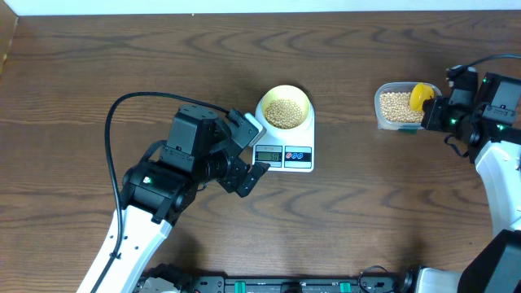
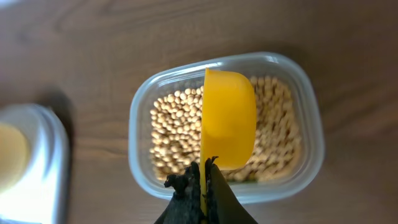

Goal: Scoop item into bowl and weigh 50g on scale
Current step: 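Lower the scoop into the tub and lay it on the beans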

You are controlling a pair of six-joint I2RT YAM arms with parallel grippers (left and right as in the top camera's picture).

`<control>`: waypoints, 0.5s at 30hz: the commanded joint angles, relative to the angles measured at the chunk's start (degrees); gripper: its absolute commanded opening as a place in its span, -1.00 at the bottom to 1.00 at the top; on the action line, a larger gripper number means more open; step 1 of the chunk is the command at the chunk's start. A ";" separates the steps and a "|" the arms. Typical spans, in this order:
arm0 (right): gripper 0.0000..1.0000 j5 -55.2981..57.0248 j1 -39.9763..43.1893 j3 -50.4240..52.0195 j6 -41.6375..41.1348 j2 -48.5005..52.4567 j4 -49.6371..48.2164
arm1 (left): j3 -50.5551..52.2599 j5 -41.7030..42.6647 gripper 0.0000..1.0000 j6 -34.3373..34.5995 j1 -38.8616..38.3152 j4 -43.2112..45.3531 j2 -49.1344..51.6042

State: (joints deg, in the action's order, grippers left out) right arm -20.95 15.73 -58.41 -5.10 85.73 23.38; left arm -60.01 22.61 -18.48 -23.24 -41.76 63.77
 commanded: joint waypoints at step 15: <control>-0.97 6.03 -2.47 -0.28 -34.07 -0.09 0.26 | -0.04 0.74 0.87 -0.98 0.35 0.02 0.28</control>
State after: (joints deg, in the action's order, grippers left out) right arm -16.08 14.24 -58.41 -35.94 85.76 23.86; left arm -60.01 22.61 -18.48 -23.24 -41.76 63.77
